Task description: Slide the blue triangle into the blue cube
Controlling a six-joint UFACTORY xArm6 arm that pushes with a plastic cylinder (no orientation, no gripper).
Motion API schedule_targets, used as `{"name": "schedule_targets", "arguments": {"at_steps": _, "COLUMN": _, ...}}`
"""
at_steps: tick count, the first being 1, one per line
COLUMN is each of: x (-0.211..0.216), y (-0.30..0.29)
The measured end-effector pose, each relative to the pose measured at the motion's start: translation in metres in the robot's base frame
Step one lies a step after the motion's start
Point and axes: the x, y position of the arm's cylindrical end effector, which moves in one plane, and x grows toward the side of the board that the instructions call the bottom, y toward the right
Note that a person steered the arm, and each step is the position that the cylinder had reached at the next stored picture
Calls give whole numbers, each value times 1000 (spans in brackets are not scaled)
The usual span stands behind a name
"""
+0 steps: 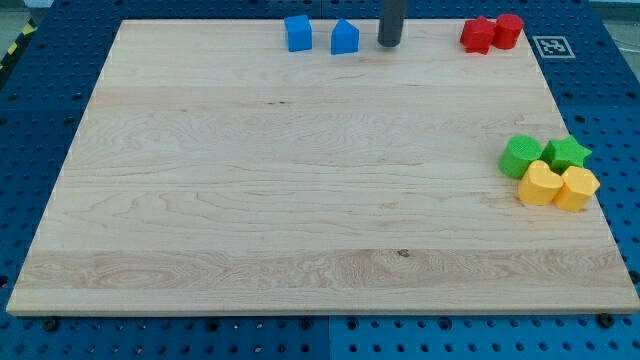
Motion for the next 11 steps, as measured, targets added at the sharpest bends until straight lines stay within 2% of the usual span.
{"name": "schedule_targets", "arguments": {"at_steps": 3, "x": 9, "y": 1}}
{"name": "schedule_targets", "arguments": {"at_steps": 6, "x": 5, "y": -55}}
{"name": "schedule_targets", "arguments": {"at_steps": 11, "x": -10, "y": -68}}
